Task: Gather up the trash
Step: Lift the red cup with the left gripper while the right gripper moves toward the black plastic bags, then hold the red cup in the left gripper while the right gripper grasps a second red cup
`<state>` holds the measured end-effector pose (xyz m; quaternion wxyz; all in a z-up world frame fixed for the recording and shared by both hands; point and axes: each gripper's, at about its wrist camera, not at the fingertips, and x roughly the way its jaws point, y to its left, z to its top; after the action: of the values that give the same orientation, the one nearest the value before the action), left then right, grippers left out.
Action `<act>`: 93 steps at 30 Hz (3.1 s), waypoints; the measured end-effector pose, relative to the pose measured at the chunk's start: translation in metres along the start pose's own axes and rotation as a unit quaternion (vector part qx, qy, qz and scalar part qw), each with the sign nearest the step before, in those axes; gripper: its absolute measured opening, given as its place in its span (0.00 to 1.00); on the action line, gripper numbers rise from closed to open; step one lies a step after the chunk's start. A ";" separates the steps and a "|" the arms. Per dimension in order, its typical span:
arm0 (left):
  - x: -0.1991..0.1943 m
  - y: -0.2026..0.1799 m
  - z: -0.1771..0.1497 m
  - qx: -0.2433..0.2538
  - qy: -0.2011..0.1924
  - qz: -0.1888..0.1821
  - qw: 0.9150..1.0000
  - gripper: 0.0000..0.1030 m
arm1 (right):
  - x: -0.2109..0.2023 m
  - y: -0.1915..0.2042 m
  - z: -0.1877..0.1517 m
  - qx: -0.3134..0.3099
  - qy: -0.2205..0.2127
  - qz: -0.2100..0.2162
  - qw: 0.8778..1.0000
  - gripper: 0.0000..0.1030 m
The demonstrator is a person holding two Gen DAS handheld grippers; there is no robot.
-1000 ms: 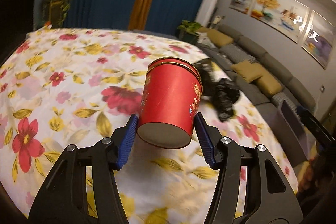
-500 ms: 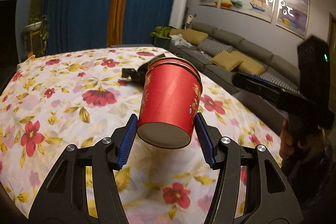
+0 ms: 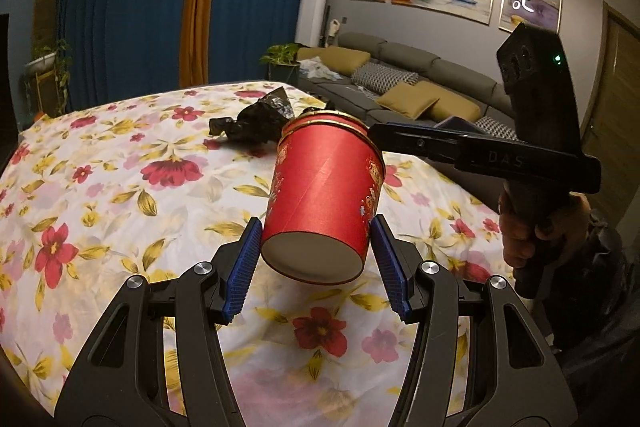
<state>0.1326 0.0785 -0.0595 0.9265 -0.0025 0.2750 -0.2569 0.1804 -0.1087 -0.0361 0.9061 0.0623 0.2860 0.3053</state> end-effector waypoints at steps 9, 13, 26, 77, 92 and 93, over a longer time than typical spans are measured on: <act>-0.002 0.009 -0.001 -0.006 0.001 -0.015 1.000 0.53 | 0.012 -0.009 -0.001 0.029 0.031 0.062 0.997 0.22; 0.004 0.011 -0.001 -0.011 0.010 -0.008 1.000 0.53 | 0.020 -0.010 -0.005 0.033 0.052 0.064 0.996 0.13; 0.006 0.017 -0.004 -0.035 0.027 0.009 0.999 0.52 | 0.027 -0.002 -0.013 0.004 0.069 0.037 0.997 0.04; -0.066 0.048 -0.014 -0.137 -0.053 0.146 0.978 0.52 | 0.022 0.034 -0.028 0.003 0.076 0.092 0.993 0.04; -0.025 -0.036 0.033 -0.079 -0.057 0.134 0.986 0.52 | -0.087 -0.020 -0.021 0.017 -0.024 -0.010 1.000 0.04; -0.020 -0.043 0.036 -0.074 -0.056 0.128 0.987 0.52 | -0.093 -0.024 -0.022 0.018 -0.029 -0.016 0.999 0.04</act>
<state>0.1162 0.0458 -0.0130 0.9629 -0.0497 0.2392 -0.1146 0.1201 -0.1843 -0.0162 0.9175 0.0829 0.2666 0.2832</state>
